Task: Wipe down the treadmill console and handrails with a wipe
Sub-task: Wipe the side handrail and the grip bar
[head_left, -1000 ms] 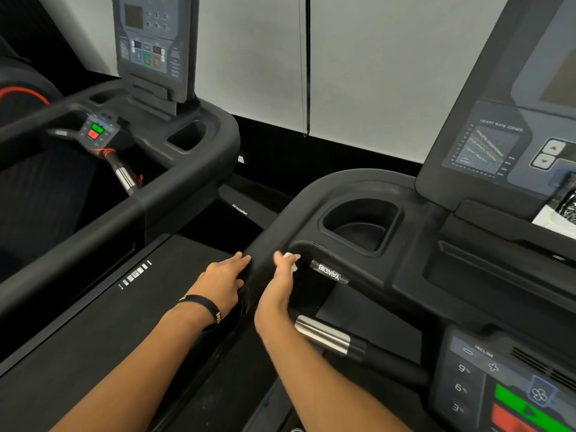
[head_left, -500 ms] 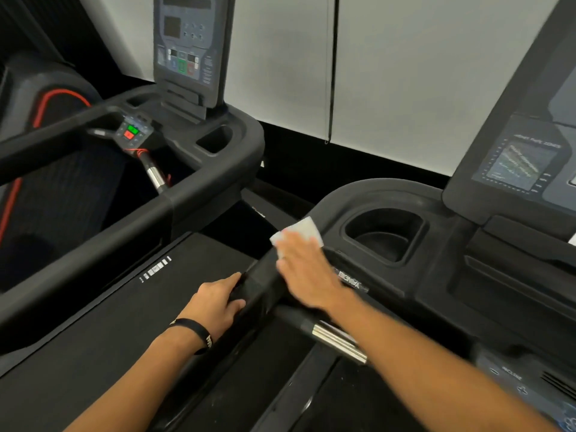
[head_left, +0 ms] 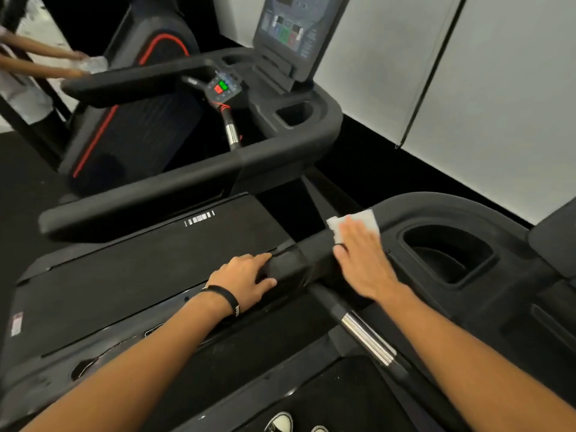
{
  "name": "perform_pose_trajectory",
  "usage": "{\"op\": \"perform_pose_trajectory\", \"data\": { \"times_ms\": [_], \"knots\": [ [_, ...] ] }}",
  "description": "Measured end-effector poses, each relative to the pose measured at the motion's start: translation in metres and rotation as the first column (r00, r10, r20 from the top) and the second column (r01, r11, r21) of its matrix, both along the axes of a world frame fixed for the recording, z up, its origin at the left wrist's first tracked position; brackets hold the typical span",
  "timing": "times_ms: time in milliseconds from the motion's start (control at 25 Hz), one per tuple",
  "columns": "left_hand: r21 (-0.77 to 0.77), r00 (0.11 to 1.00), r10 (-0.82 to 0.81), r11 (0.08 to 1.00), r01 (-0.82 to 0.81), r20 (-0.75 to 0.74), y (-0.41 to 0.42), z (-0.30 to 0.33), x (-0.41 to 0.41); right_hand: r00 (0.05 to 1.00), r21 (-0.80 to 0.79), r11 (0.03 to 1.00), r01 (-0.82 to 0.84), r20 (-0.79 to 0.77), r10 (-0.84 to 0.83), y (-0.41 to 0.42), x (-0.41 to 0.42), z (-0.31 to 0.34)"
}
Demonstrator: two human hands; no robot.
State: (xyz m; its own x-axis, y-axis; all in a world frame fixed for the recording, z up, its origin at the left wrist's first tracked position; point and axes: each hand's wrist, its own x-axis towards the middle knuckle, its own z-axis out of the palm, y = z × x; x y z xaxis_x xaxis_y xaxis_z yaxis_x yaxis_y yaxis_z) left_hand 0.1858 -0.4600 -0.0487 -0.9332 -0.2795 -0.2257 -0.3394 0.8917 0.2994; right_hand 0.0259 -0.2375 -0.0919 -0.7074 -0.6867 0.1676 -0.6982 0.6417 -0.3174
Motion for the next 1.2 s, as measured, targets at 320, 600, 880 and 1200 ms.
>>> {"op": "perform_pose_trajectory", "data": {
  "times_ms": [320, 600, 880, 1200],
  "knots": [
    [-0.041, 0.978, 0.202, 0.978, -0.205, -0.052, -0.017, -0.010, 0.056, 0.984, -0.018, 0.992, -0.127, 0.127, 0.129, -0.066, 0.106, -0.001],
    [-0.002, 0.985, 0.156, 0.988, -0.156, -0.075, -0.026, -0.015, 0.067, 0.990, 0.109, 0.984, -0.138, 0.047, 0.133, -0.062, 0.066, -0.001],
    [0.010, 0.997, 0.040, 0.999, -0.040, -0.068, -0.041, -0.012, 0.069, 0.998, 0.313, 0.949, 0.032, -0.055, -0.016, -0.049, 0.021, 0.025],
    [0.012, 0.998, 0.023, 1.000, -0.022, -0.050, -0.043, -0.011, 0.065, 0.992, 0.455, 0.884, -0.104, -0.016, 0.125, -0.018, -0.023, 0.039]
  ]
}}
